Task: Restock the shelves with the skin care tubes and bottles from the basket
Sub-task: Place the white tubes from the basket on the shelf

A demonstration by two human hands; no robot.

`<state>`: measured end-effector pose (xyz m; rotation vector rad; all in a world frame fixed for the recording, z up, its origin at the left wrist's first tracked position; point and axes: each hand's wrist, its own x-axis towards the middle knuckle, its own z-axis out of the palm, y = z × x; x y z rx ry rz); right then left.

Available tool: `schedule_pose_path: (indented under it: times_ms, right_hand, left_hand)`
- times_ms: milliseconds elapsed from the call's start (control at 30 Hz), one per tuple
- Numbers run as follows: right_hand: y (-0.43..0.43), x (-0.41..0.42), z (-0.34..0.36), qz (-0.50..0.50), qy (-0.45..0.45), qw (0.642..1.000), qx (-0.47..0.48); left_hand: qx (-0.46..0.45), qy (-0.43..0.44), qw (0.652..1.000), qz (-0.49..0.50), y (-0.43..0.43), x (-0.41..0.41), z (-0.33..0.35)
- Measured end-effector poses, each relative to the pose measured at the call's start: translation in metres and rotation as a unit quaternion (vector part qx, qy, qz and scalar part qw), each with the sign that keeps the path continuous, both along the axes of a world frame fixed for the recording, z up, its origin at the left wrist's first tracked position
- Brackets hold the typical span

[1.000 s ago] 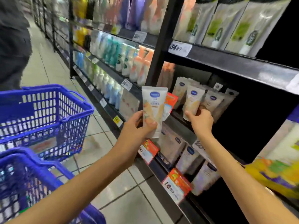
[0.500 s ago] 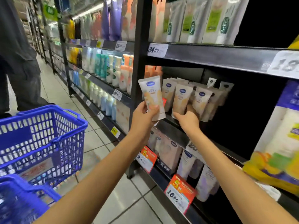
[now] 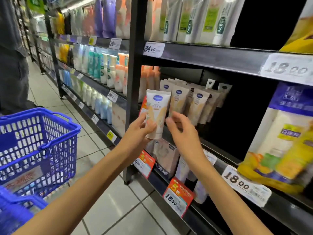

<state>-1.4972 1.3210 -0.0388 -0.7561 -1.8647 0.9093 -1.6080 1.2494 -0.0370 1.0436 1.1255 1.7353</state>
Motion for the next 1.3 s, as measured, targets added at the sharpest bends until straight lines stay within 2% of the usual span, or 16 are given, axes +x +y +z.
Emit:
schedule_pose_path:
  times_ms: [67, 233, 333, 433, 500, 600, 967, 1100, 1200, 1300]
  right_hand:
    - [-0.01, 0.002, 0.0, 0.078, 0.008, 0.996, -0.047]
    - [-0.002, 0.014, 0.01, 0.046, 0.031, 0.998, -0.039]
    - [0.015, 0.02, 0.01, -0.034, 0.033, 0.999, -0.016]
    - [0.035, 0.021, 0.007, -0.18, 0.033, 0.983, 0.024]
    - [0.045, 0.022, 0.004, -0.216, 0.028, 0.976, 0.016]
    - [0.055, 0.019, -0.004, -0.21, 0.004, 0.978, -0.019]
    - [0.065, 0.013, -0.007, -0.199, -0.025, 0.978, -0.05]
    - [0.058, 0.016, -0.008, -0.207, 0.021, 0.977, -0.039]
    - [0.041, 0.014, -0.007, -0.238, 0.074, 0.968, 0.019]
    - [0.013, 0.007, -0.01, -0.194, 0.119, 0.971, 0.073]
  left_hand:
    - [0.025, -0.016, 0.999, -0.034, 0.002, 0.009, 0.004]
    - [0.049, -0.08, 0.992, -0.081, 0.014, 0.027, 0.011]
    - [0.005, -0.094, 0.995, -0.044, 0.021, 0.026, 0.011]
    - [-0.044, -0.069, 0.997, 0.014, 0.027, 0.022, 0.008]
    - [-0.058, -0.052, 0.997, 0.026, 0.029, 0.022, 0.006]
    - [-0.065, -0.046, 0.996, 0.031, 0.027, 0.02, 0.002]
    - [-0.064, -0.02, 0.997, 0.042, 0.014, 0.002, -0.02]
    - [-0.067, 0.026, 0.997, 0.04, 0.005, -0.009, -0.027]
    - [-0.057, 0.046, 0.996, 0.05, 0.002, -0.014, -0.025]
    - [-0.064, 0.105, 0.992, 0.038, -0.002, -0.013, -0.02]
